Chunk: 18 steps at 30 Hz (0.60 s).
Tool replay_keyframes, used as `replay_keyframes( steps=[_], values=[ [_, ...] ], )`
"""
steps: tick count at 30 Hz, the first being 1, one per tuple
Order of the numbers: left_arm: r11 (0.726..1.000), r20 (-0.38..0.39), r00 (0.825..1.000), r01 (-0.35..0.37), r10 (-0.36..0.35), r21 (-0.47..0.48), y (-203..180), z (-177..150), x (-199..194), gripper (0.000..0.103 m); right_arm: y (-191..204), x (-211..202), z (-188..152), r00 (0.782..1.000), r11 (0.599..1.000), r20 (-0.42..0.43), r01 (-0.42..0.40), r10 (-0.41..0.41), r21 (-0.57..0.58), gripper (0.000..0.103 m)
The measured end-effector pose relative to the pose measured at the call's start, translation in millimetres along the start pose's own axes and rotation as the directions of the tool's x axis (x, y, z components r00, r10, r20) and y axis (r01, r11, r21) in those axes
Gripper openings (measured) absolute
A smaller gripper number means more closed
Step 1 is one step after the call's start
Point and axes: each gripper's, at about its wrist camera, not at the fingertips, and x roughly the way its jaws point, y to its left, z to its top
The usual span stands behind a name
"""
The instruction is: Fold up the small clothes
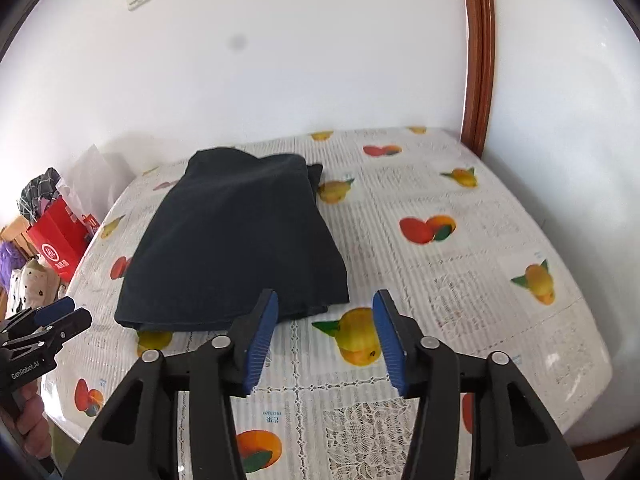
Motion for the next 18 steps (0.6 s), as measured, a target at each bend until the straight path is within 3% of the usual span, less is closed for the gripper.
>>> replay_keyframes(
  steps=[2, 7, 13, 18],
  values=[
    [1.000, 0.026, 1.000, -0.009, 0.009, 0.001, -6.5, 3.5, -17.6, 0.065, 3.9, -21.0, 6.8, 0.999, 1.000, 0.037, 0.003, -0.003, -0.002, 0.067],
    [0.999, 0.058, 0.997, -0.042, 0.042, -0.001, -14.4, 3.6, -55.0, 0.074, 10.0, -63.6, 13.1, 0.998, 1.000, 0.066, -0.016, 0.015, 0.011, 0.072],
    [0.996, 0.089, 0.992, -0.085, 0.085, -0.004, -19.3, -5.9, -91.1, 0.085, 16.8, -110.6, 0.3, 0.989, 1.000, 0.149, 0.008, -0.011, 0.025, 0.102],
    [0.996, 0.103, 0.991, -0.088, 0.088, -0.013, -18.6, -11.0, -105.5, 0.088, 20.6, -130.7, -9.3, 0.990, 0.998, 0.129, 0.057, -0.056, -0.006, 0.102]
  ],
)
